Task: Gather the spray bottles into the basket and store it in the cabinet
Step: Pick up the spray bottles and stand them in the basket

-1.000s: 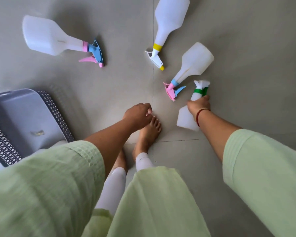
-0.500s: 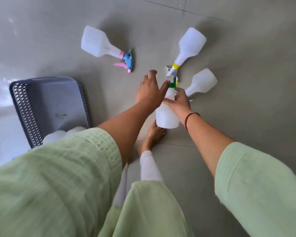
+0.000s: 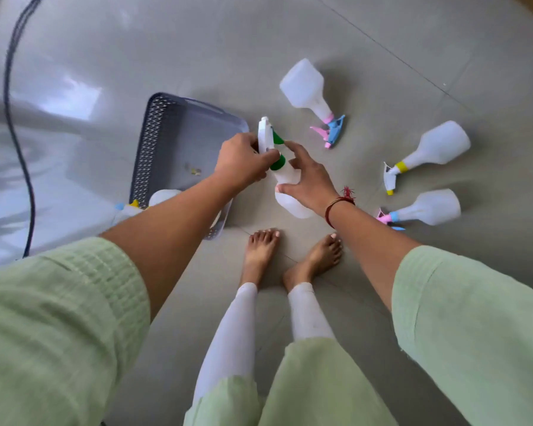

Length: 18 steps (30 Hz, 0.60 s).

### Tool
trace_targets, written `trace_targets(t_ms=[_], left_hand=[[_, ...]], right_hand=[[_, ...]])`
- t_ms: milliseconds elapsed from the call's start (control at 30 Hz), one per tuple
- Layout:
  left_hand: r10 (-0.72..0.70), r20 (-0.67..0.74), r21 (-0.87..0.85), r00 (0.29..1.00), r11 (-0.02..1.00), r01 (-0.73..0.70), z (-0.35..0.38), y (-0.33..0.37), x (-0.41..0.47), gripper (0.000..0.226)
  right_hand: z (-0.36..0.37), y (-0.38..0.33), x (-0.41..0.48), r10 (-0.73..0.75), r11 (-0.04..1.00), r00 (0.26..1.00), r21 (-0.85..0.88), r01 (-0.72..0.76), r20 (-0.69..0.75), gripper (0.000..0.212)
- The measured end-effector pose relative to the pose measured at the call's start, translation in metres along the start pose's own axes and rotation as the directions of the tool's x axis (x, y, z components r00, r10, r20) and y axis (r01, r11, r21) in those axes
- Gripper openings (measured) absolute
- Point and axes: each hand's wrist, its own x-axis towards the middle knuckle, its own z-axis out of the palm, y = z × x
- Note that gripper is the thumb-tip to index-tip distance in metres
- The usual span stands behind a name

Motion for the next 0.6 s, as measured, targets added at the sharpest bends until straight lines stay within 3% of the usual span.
trace_targets(t_ms=[133,233,300,433,600], left_hand=[[-0.105,-0.124,-0.076,0.987,0.992,0.096,-0.024,-0.03,-0.017,0.029],[-0.139,-0.254,-0.015,0.957,0.99,0.14,-0.032,-0.052,-0.022,0.025],[-0.253,-0.311,-0.112,0.916,0.967,0.229,-0.038,-0.066,-0.021,0.028],[-0.508,-0.275,-0.467,0.817,0.813,0.348,-0.045,-0.09,-0.015,0.044],[-0.603,-0.188,-0.566,0.775,0.711,0.416,-0.046,-0.108,-0.006,0.05]], right_hand=[[0.033,-0.04,0.0,-0.115,0.988,0.993,-0.105,0.116,0.018,0.078],[0.048,-0.053,0.001,-0.089,0.996,0.994,-0.022,0.087,-0.061,0.068],[0.053,-0.056,-0.001,-0.071,0.997,0.996,-0.015,0.071,-0.052,0.061],[0.055,-0.041,-0.01,-0.036,0.999,0.999,-0.033,0.036,-0.016,0.051],[0.048,-0.011,-0.018,0.053,0.998,0.996,-0.015,-0.054,-0.073,0.044]])
